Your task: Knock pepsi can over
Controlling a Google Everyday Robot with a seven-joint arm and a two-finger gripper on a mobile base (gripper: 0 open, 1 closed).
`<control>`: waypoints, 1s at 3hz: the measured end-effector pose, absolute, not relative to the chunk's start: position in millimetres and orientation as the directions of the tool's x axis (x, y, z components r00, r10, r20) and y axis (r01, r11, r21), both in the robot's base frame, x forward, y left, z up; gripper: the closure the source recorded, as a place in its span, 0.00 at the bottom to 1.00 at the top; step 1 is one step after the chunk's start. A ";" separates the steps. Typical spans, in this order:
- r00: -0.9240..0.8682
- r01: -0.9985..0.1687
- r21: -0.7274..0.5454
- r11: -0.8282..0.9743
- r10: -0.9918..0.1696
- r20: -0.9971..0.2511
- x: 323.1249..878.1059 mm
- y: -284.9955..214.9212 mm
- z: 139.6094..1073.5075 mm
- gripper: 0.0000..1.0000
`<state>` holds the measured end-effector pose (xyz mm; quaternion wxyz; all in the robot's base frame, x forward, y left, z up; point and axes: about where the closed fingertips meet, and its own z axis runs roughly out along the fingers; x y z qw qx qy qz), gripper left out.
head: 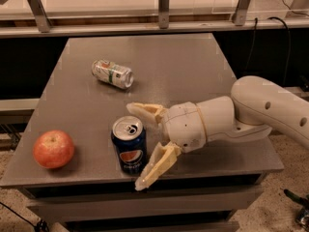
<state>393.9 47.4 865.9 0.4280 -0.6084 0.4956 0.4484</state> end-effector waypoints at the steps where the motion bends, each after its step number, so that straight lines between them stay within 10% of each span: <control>1: 0.087 -0.983 -0.046 -0.178 -0.226 -0.970 384.6 51.4 868.6 0.19; 3: 0.043 -0.981 -0.001 -0.196 -0.208 -0.977 378.1 56.4 864.5 0.60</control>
Offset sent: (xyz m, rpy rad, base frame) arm -0.0172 0.0052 0.0028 0.0114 0.0983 0.0566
